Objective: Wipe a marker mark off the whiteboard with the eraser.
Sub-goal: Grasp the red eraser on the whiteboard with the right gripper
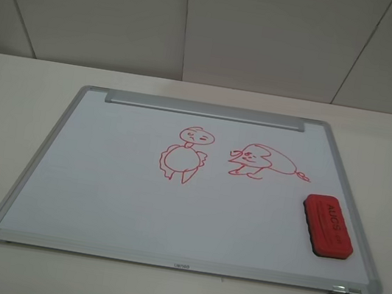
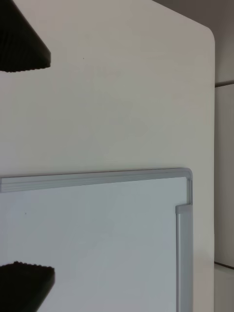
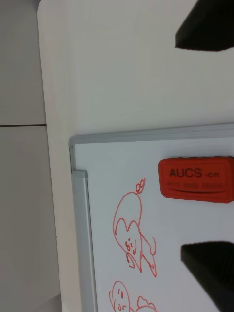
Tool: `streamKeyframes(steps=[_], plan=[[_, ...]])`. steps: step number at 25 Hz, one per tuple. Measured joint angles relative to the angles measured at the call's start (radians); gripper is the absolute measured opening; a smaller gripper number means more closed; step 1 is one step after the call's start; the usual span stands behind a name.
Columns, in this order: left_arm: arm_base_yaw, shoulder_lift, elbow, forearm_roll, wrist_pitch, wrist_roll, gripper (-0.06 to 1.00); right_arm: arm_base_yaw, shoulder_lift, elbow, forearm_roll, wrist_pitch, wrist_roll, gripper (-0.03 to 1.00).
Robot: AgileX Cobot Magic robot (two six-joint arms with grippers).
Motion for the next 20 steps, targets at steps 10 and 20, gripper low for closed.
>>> streamKeyframes(steps=[10,20], plan=[[0.000,0.000,0.000,0.000,0.000,0.000,0.78,0.000,0.000,0.000,0.000,0.000,0.000,0.70],[0.000,0.000,0.000,0.000,0.000,0.000,0.78,0.000,0.192,0.000,0.000,0.000,0.000,0.70]])
